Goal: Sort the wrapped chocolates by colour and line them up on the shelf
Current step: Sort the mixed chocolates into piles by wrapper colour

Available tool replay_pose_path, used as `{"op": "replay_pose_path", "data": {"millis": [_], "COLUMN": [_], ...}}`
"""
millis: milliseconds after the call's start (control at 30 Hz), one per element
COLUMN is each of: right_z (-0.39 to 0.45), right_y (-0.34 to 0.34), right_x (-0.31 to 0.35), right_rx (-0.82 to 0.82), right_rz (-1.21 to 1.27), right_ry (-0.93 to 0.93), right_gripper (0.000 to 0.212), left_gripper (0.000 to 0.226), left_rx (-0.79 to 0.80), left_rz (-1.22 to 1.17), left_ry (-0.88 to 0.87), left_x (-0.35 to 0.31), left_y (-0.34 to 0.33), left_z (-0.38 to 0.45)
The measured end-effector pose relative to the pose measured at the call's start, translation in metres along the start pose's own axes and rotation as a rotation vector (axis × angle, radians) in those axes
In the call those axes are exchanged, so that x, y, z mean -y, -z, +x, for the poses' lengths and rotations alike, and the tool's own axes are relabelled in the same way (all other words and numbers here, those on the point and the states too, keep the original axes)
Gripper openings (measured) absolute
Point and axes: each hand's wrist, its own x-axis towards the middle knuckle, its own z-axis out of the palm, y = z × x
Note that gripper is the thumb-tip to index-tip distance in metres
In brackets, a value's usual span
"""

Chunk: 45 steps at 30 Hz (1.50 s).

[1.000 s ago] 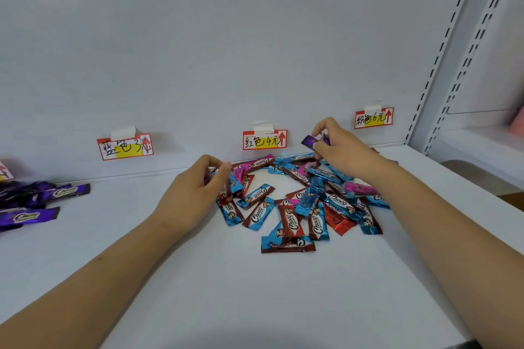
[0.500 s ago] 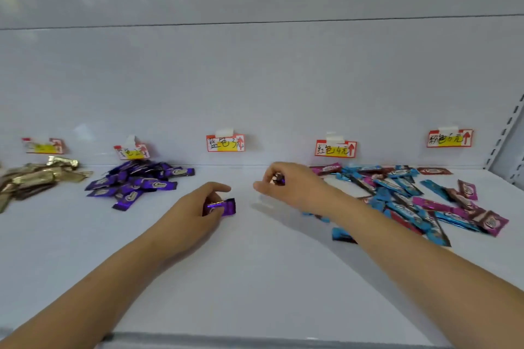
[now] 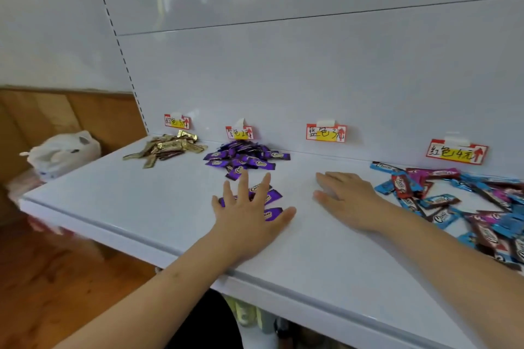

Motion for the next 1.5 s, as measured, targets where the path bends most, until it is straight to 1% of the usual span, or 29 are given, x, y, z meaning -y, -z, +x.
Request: {"op": "replay_pose_path", "data": {"millis": [67, 133, 233, 333, 467, 533, 600, 733, 800, 833, 900, 933, 967, 1000, 1067, 1133, 1200, 1300, 1367, 1433, 1467, 1500], "right_z": [-0.001, -0.002, -0.002, 0.003, 0.006, 0.006, 0.006, 0.008, 0.008, 0.007, 0.005, 0.004, 0.003, 0.002, -0.003, -0.012, -0.028, -0.051, -0.062, -0.065, -0.063, -0.060], "right_y": [0.000, 0.000, -0.001, -0.004, -0.006, -0.005, -0.004, 0.000, 0.001, 0.002, 0.006, 0.010, 0.015, 0.021, 0.036, 0.052, 0.068, 0.078, 0.071, 0.058, 0.054, 0.053], "right_x": [0.002, 0.005, 0.003, 0.000, -0.004, -0.004, -0.003, -0.003, -0.004, -0.004, -0.006, -0.009, -0.012, -0.018, -0.034, -0.058, -0.087, -0.121, -0.130, -0.135, -0.136, -0.138], "right_rx": [0.001, -0.014, -0.014, -0.006, -0.009, -0.011, -0.017, -0.017, -0.035, -0.056, -0.124, -0.164, -0.201, -0.239, -0.310, -0.346, -0.328, -0.231, -0.141, -0.066, -0.050, -0.069], "right_rz": [-0.006, -0.014, -0.003, 0.009, 0.010, 0.011, 0.023, 0.058, 0.093, 0.131, 0.228, 0.258, 0.271, 0.281, 0.302, 0.307, 0.298, 0.373, 0.395, 0.327, 0.282, 0.256], "right_ry": [-0.016, -0.009, 0.000, -0.007, -0.010, -0.007, -0.006, -0.007, -0.009, -0.017, -0.043, -0.051, -0.055, -0.059, -0.089, -0.139, -0.178, -0.191, -0.169, -0.122, -0.114, -0.118], "right_gripper": [0.053, 0.054, 0.055, 0.058, 0.060, 0.060, 0.059, 0.055, 0.052, 0.050, 0.049, 0.047, 0.046, 0.043, 0.037, 0.032, 0.030, 0.036, 0.034, 0.032, 0.032, 0.034], "left_gripper": [0.090, 0.094, 0.098, 0.100, 0.104, 0.102, 0.099, 0.102, 0.096, 0.088, 0.066, 0.054, 0.042, 0.032, 0.023, 0.022, 0.025, 0.036, 0.048, 0.059, 0.064, 0.068], "left_rx": [0.008, 0.019, -0.014, -0.072, -0.088, -0.112, -0.154, -0.225, -0.329, -0.408, -0.582, -0.640, -0.649, -0.608, -0.426, -0.277, -0.179, -0.079, -0.002, 0.054, 0.065, 0.075], "left_rz": [0.078, 0.093, 0.086, 0.067, 0.023, -0.001, -0.014, 0.031, 0.058, 0.062, 0.018, -0.023, -0.077, -0.148, -0.263, -0.323, -0.350, -0.354, -0.366, -0.317, -0.264, -0.219], "left_ry": [0.117, 0.218, 0.293, 0.310, 0.318, 0.303, 0.290, 0.277, 0.222, 0.183, 0.069, -0.012, -0.104, -0.204, -0.392, -0.544, -0.637, -0.732, -0.777, -0.767, -0.750, -0.725], "left_x": [-0.013, -0.016, -0.007, 0.005, 0.018, 0.026, 0.032, 0.032, 0.030, 0.027, 0.018, 0.012, 0.004, -0.004, -0.022, -0.041, -0.067, -0.116, -0.148, -0.171, -0.177, -0.180], "left_y": [-0.008, -0.010, -0.010, -0.012, -0.013, -0.012, -0.013, -0.015, -0.015, -0.014, -0.012, -0.011, -0.010, -0.010, -0.014, -0.021, -0.028, -0.034, -0.036, -0.042, -0.046, -0.050], "left_z": [0.015, 0.035, 0.065, 0.093, 0.129, 0.145, 0.155, 0.153, 0.148, 0.145, 0.138, 0.134, 0.129, 0.125, 0.113, 0.103, 0.098, 0.102, 0.109, 0.121, 0.128, 0.134]}}
